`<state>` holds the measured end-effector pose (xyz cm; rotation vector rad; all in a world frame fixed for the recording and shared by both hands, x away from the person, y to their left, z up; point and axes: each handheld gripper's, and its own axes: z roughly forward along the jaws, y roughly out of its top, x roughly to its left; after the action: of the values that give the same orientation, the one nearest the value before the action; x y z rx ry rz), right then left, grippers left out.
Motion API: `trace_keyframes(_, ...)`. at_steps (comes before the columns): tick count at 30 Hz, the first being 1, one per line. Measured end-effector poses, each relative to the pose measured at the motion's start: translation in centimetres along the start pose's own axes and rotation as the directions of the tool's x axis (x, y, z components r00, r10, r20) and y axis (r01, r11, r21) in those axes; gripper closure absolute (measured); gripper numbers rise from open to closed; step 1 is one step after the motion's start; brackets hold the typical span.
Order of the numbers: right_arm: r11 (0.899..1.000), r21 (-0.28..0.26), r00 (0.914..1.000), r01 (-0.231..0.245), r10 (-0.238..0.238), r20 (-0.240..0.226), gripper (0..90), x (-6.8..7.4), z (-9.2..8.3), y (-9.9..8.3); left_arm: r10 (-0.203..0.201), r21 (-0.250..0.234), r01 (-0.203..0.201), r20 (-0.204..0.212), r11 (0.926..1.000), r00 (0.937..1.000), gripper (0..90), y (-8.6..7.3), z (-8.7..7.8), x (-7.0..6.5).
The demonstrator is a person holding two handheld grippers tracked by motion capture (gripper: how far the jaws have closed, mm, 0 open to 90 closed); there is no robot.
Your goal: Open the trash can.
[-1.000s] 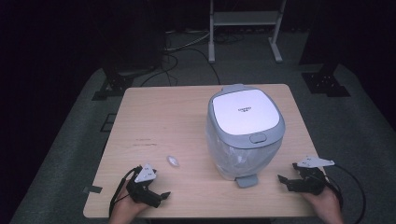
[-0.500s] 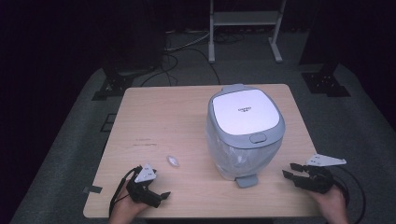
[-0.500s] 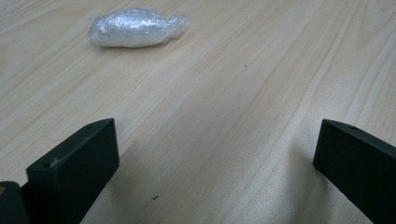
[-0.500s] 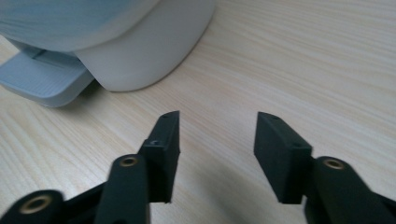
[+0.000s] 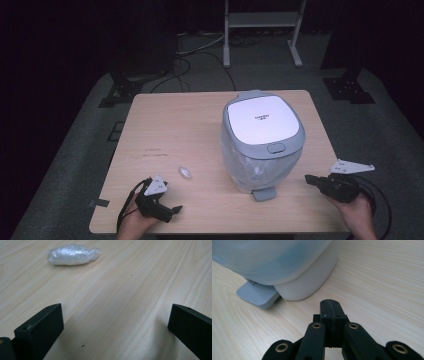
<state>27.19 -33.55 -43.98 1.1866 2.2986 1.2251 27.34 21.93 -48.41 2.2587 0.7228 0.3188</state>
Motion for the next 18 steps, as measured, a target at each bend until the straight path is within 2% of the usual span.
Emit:
trace_keyframes(9,0.999,0.003,0.9982,0.032,-0.032,-0.052,90.0,0.6,-0.7,1.4,0.0,0.0,0.0,0.0,1.0,1.0,0.0,0.0,0.0,0.0)
trace_keyframes(18,0.998,-0.01,0.9962,0.056,-0.056,-0.067,89.9,1.1,-1.4,2.5,-0.002,0.0,0.002,0.0,1.0,1.0,0.0,0.0,0.0,0.0)
